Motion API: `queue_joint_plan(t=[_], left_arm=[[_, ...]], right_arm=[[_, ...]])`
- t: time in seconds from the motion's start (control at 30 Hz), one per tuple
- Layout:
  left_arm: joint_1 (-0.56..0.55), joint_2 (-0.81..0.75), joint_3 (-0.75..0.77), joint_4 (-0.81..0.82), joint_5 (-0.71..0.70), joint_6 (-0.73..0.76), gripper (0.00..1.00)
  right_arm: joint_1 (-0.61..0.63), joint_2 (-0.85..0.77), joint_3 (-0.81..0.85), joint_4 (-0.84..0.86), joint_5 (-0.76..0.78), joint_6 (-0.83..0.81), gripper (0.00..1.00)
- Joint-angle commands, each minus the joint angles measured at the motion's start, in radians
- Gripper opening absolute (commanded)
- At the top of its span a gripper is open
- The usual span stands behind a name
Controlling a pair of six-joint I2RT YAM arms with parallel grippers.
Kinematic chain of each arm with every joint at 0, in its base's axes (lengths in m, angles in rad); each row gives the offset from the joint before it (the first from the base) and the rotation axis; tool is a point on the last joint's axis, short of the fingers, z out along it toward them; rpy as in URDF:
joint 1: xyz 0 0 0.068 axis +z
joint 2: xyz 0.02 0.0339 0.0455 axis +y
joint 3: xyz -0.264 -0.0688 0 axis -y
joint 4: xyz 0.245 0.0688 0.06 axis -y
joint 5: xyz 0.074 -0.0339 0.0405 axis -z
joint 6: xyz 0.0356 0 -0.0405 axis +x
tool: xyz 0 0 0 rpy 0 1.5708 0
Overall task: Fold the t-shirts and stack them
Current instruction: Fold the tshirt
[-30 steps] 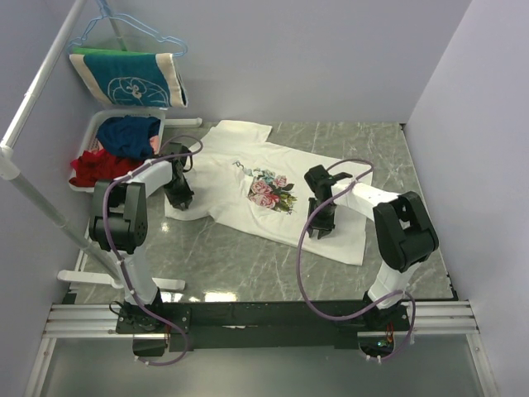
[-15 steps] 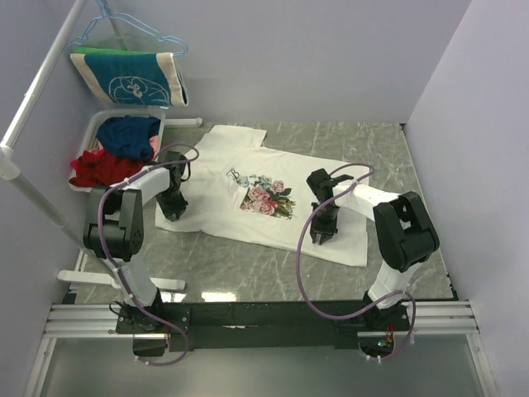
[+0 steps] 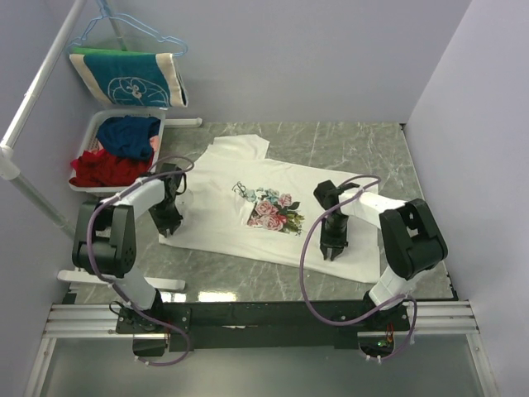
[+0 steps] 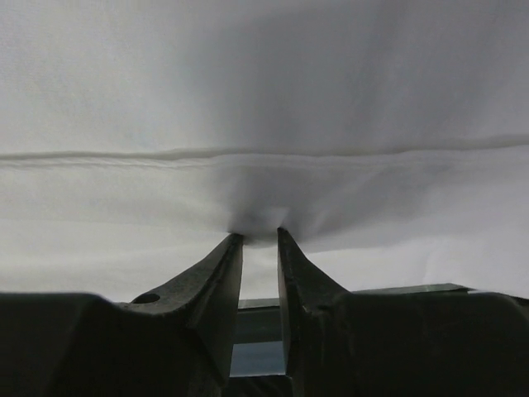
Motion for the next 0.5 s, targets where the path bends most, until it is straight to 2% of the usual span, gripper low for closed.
queue_joint_plan(t=[0.0,0.13,0.23,0.37,0.47], left_arm=[[0.002,-0.116,-0.009,-0.048,-0.006,-0.016,0.29],[0.004,-0.188,0.057,-0.082,0.011,-0.002,0.31],[0.002,-0.225,0.134,-0.070,0.042,0.008,0.38],[0.002,-0.195,0.243,0.026,0.135,0.024,0.42],[-0.001,-0.101,0.321,0.113,0.224,0.022,0.42]], right_arm=[[-0.005,-0.018,-0.026,-0.085,0.126,-0.017,0.30],[-0.007,-0.135,0.069,-0.125,0.177,0.014,0.31],[-0.008,-0.244,0.138,-0.133,0.203,0.045,0.34],[-0.045,-0.266,0.209,-0.084,0.209,0.080,0.34],[-0.064,-0.201,0.263,0.031,0.151,0.089,0.36]])
